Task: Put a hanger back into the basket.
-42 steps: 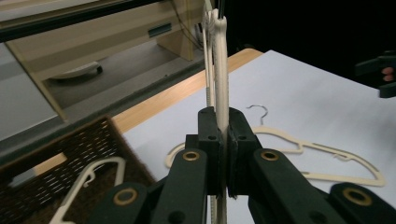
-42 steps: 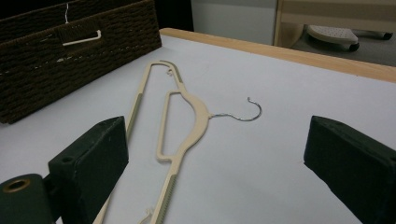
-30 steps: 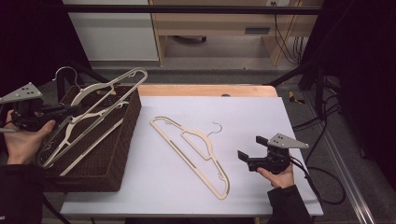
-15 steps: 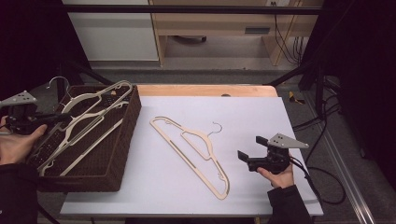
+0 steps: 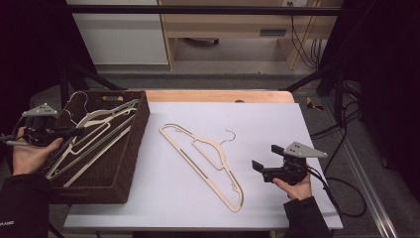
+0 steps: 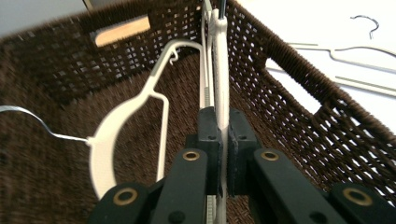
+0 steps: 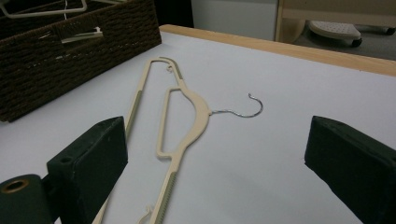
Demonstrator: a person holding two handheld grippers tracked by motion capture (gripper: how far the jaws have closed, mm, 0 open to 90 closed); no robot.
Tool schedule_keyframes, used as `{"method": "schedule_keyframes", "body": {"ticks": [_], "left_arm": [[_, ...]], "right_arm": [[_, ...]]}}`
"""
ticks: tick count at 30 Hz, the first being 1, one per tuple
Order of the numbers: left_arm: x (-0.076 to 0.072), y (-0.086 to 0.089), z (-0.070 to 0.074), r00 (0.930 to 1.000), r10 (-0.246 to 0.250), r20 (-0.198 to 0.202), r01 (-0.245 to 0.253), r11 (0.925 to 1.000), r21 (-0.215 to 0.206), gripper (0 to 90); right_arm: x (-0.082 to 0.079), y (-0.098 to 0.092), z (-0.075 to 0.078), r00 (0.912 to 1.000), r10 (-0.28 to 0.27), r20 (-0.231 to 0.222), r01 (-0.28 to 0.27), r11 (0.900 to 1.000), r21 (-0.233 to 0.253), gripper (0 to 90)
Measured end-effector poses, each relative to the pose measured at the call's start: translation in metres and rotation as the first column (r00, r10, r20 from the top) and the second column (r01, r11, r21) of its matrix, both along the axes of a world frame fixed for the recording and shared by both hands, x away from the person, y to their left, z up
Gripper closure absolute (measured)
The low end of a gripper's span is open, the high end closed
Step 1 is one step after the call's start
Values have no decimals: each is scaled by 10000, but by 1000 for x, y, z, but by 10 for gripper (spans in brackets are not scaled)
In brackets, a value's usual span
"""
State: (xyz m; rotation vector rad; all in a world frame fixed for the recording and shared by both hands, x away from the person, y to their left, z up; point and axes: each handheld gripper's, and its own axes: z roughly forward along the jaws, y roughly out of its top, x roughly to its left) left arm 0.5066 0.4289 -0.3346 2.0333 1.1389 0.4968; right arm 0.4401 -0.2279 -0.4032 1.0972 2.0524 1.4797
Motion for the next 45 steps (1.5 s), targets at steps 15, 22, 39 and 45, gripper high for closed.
{"method": "schedule_keyframes", "body": {"ticks": [15, 22, 39, 45], "left_arm": [[7, 8, -43, 9785, 1920, -752, -1862, 9794, 781, 817], [9, 19, -50, 9551, 2725, -1164, -2627, 9604, 925, 739], [18, 25, -66, 8896, 3801, -2533, -3564, 9245, 1353, 474], [14, 26, -63, 8883, 3896, -2433, -3733, 9209, 1120, 449]], "right_arm": [[1, 3, -3, 10000, 67, -74, -67, 9999, -96, 66], [1, 4, -3, 9999, 93, -121, -94, 9999, -99, 67], [1, 5, -4, 9998, 130, -138, -132, 9999, -100, 68], [1, 4, -3, 9999, 118, -91, -119, 9999, -62, 68]]}}
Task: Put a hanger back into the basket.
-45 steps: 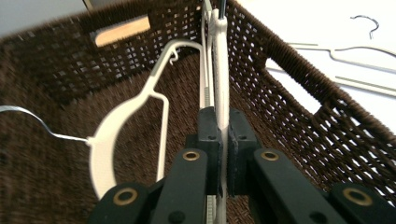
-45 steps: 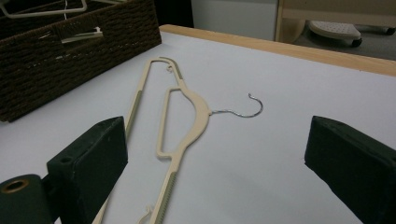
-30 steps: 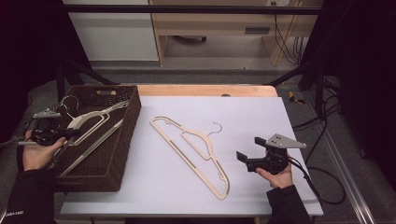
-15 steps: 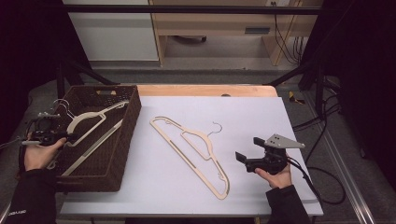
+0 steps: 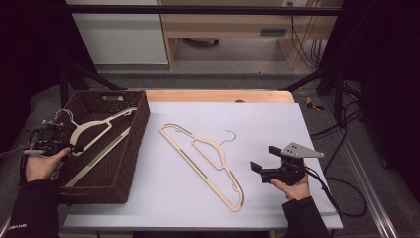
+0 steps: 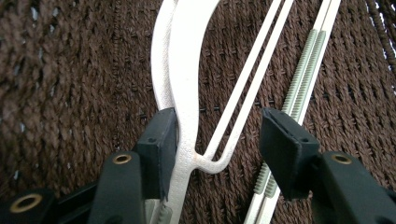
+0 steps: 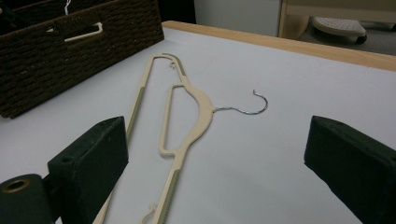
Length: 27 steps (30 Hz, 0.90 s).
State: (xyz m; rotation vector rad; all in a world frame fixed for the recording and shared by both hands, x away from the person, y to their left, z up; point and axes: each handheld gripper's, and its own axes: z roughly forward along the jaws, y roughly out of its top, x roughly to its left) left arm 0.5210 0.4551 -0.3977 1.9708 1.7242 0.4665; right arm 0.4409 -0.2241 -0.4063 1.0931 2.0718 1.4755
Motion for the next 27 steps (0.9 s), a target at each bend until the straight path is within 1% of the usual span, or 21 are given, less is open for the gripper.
{"method": "schedule_keyframes", "body": {"ticks": [3, 5, 6, 7, 8, 9, 10, 11, 12, 13, 14, 15, 16, 18, 19, 21, 22, 24, 25, 26, 27], "left_arm": [[-5, 0, 8, 9979, 14, 646, 3, 9996, -267, 421], [-10, 0, 15, 9930, 18, 1184, 26, 9993, -365, 397], [-12, -1, 19, 9909, 29, 1344, 22, 9993, -379, 379], [-15, -2, 24, 9843, -3, 1763, 77, 9991, -416, 360], [-20, -4, 29, 9744, -1, 2248, 141, 9981, -608, 347], [-23, -5, 33, 9691, -54, 2465, 225, 9975, -669, 333], [-27, -8, 38, 9567, -151, 2908, 395, 9962, -782, 322], [-31, -12, 41, 9479, -255, 3175, 569, 9943, -903, 309], [-34, -14, 44, 9413, -405, 3351, 752, 9930, -912, 297], [-38, -20, 48, 9278, -600, 3683, 1031, 9898, -986, 288], [-41, -24, 51, 9207, -754, 3828, 1254, 9863, -1072, 270], [-44, -29, 54, 9102, -888, 4046, 1523, 9801, -1274, 260], [-48, -34, 57, 8959, -1007, 4326, 1784, 9735, -1430, 242], [-54, -47, 63, 8700, -1256, 4767, 2218, 9633, -1511, 212], [-57, -54, 65, 8551, -1370, 5000, 2452, 9566, -1573, 199], [-62, -68, 69, 8288, -1817, 5293, 3020, 9415, -1496, 180], [-65, -76, 70, 8126, -2028, 5463, 3308, 9323, -1461, 175], [-72, -91, 72, 7816, -2208, 5834, 3701, 9170, -1488, 158], [-76, -102, 72, 7612, -2340, 6048, 3977, 9051, -1503, 144], [-77, -106, 72, 7552, -2394, 6102, 4060, 9017, -1488, 123], [-79, -113, 71, 7435, -2448, 6223, 4168, 8974, -1449, 115]], "right_arm": [[0, -1, 1, 10000, -43, -3, 43, 10000, 37, 68], [-1, -1, 1, 10000, 14, 28, -14, 10000, 34, 68], [-1, -2, 1, 10000, -1, 34, 0, 10000, 37, 68], [-1, -1, 2, 10000, -70, 4, 69, 9999, 98, 68], [-1, -2, 2, 10000, -73, 49, 73, 9999, 90, 68], [-1, -3, 3, 9999, -98, 55, 97, 9999, 140, 70], [-1, -3, 3, 9999, -155, 66, 154, 9998, 160, 70], [-2, -4, 4, 9999, -119, 88, 118, 9998, 163, 71], [-2, -4, 4, 9998, -172, 69, 171, 9996, 213, 72], [-2, -4, 5, 9998, -167, 80, 166, 9996, 230, 74], [-2, -4, 5, 9997, -228, 80, 226, 9993, 285, 76], [-2, -4, 5, 9997, -222, 69, 220, 9994, 271, 76], [-2, -4, 5, 9997, -220, 64, 218, 9994, 282, 77], [-2, -3, 4, 9998, -179, 41, 178, 9995, 243, 78], [-2, -3, 4, 9998, -175, 26, 174, 9996, 212, 78], [-2, -2, 4, 9999, -113, 16, 113, 9998, 163, 79], [-2, -1, 4, 9999, -139, -49, 141, 9996, 234, 79], [-2, 0, 4, 9999, -113, -48, 114, 9997, 227, 80], [-3, 1, 4, 9999, -130, -71, 132, 9996, 256, 79], [-3, 1, 4, 10000, -92, -27, 93, 9997, 223, 80], [-3, 2, 4, 10000, -93, -30, 94, 9997, 230, 81]]}}
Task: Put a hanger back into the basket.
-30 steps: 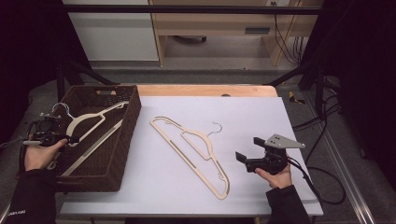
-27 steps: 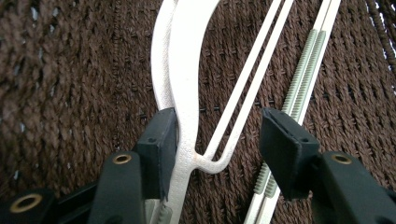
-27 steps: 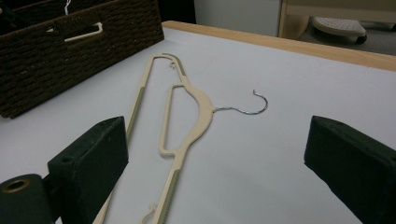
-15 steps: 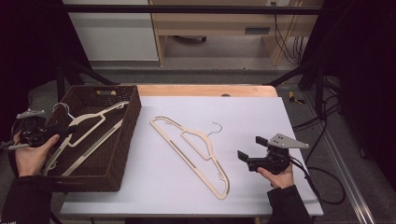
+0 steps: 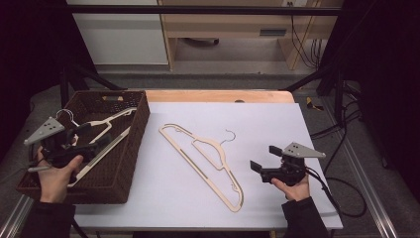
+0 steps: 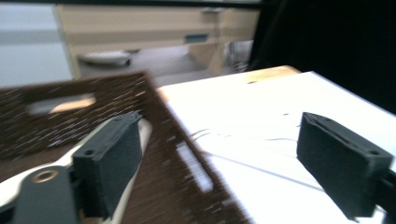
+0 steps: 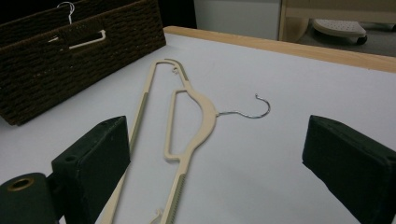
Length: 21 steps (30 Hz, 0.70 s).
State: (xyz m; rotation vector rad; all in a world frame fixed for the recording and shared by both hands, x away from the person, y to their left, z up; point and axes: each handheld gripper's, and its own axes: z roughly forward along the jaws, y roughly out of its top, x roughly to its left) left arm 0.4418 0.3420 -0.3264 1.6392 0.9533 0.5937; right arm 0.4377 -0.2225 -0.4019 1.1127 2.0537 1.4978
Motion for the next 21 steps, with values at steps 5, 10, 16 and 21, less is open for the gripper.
{"method": "schedule_keyframes", "body": {"ticks": [5, 10, 16, 21], "left_arm": [[-9, -33, -5, 9980, -467, 433, 459, 9988, 197, 81], [-16, -62, -11, 9951, -872, 473, 862, 9960, 223, 69], [-20, -91, -21, 9917, -1214, 431, 1197, 9920, 404, 65], [-20, -110, -36, 9857, -1683, 74, 1676, 9842, 572, 68]], "right_arm": [[-2, 6, 2, 9999, 115, 58, -115, 9999, -30, 81], [-3, 10, 3, 9997, 249, 11, -249, 9997, -36, 84], [-2, 17, 0, 9994, 340, -110, -342, 9993, -143, 92], [0, 27, -8, 9984, 421, -374, -432, 9986, -299, 122]]}}
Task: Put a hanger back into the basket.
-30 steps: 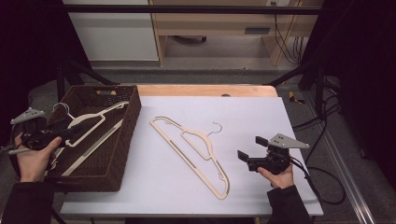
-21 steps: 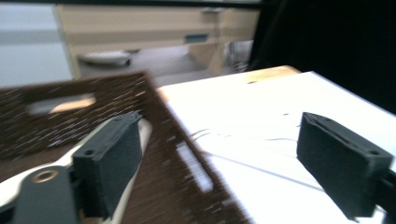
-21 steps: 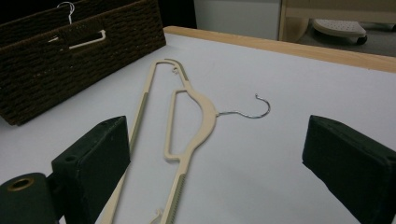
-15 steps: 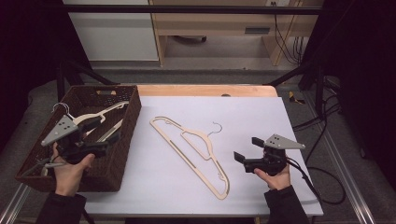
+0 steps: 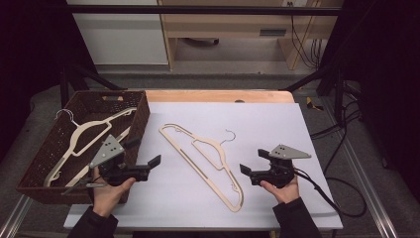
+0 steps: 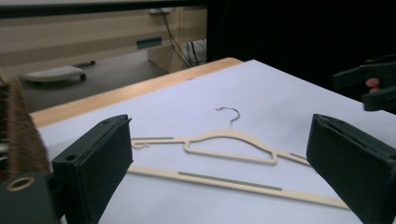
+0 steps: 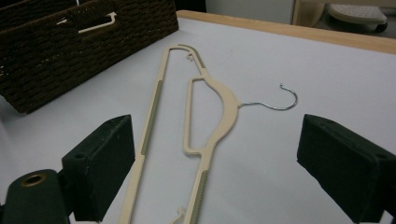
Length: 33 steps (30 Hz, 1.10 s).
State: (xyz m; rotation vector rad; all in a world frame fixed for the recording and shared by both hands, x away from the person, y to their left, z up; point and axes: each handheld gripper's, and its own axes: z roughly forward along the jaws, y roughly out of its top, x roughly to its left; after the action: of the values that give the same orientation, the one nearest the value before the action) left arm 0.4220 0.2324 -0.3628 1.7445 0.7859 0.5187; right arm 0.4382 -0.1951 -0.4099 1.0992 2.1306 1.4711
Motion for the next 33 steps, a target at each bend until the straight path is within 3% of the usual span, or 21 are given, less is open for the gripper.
{"method": "schedule_keyframes", "body": {"ticks": [3, 9, 19, 22, 29, 33], "left_arm": [[0, -7, -11, 9997, -119, -212, 124, 9996, 254, 68], [4, -18, -31, 9967, -212, -787, 268, 9971, 711, 70], [7, -27, -51, 9900, -449, -1341, 587, 9932, 1008, 71], [9, -28, -54, 9888, -399, -1436, 561, 9923, 1105, 73], [11, -30, -60, 9861, -374, -1621, 578, 9907, 1232, 77], [12, -30, -62, 9857, -322, -1652, 532, 9909, 1238, 77]], "right_arm": [[2, 6, -6, 9998, 32, -194, -32, 10000, -16, 151], [8, 16, -19, 9984, -125, -558, 93, 9983, -572, 204], [17, 36, -48, 9871, -224, -1588, -24, 9881, -1539, 314], [19, 41, -57, 9838, -147, -1787, -210, 9803, -1962, 406], [22, 50, -64, 9799, 4, -1997, -461, 9734, -2244, 575], [23, 58, -67, 9763, -54, -2163, -541, 9618, -2682, 667]]}}
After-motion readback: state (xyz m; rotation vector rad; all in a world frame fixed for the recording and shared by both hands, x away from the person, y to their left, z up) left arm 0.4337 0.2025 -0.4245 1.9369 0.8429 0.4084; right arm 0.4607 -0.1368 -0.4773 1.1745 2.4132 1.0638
